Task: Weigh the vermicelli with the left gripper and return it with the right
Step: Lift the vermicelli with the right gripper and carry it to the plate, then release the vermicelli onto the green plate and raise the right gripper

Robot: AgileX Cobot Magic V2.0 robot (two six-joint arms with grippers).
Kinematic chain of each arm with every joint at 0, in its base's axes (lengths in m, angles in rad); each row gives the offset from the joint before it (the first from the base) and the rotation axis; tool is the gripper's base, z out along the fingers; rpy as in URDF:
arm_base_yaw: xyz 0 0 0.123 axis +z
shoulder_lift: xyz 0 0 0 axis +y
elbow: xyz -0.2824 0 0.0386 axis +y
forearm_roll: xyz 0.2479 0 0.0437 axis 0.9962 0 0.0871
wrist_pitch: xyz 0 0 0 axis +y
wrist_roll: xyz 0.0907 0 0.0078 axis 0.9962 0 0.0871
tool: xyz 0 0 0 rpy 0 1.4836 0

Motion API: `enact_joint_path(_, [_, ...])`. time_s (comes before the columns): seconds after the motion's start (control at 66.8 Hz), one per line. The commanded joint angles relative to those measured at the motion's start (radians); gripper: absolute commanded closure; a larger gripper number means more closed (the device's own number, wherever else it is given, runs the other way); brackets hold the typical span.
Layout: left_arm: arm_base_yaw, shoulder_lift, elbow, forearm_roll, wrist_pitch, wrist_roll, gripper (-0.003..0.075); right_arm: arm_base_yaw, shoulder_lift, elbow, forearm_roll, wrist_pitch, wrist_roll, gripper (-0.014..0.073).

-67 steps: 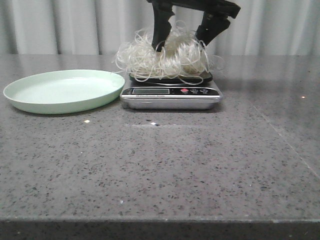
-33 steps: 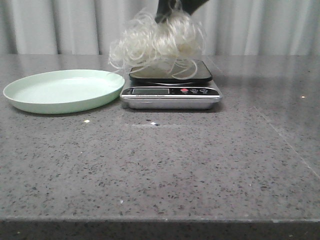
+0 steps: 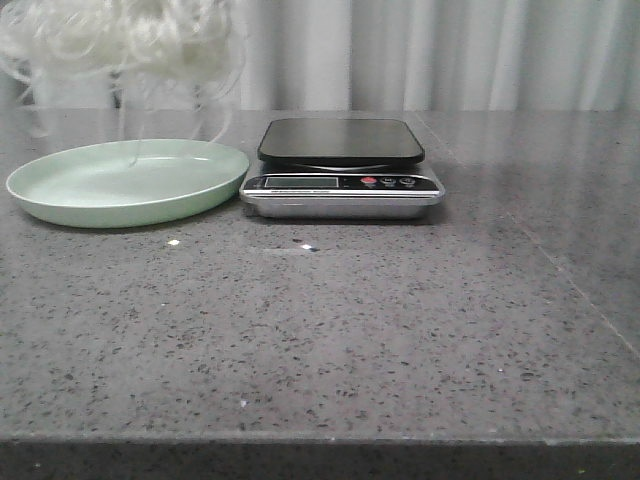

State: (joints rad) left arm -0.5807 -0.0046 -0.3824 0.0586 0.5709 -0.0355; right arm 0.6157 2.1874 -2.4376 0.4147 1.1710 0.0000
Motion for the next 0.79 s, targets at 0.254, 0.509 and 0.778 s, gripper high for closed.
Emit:
enact_joint_path(0.254, [-0.005,-0.01,-0.025,-0.01,-0.075,-0.008,0.0594,0.02,0.014,-0.036,-0.059,-0.074,-0.01,0.0061])
enact_joint_path(0.509, [-0.005,-0.01,-0.025,-0.01,-0.075,-0.008,0.0594,-0.049,-0.082,-0.059,-0.085,0.0,-0.015,0.005])
enact_joint_path(0.778, [-0.005,-0.01,-0.025,-0.01,-0.075,-0.008,0.0594,-0.147,-0.234,-0.059,-0.088,0.087,-0.085,0.005])
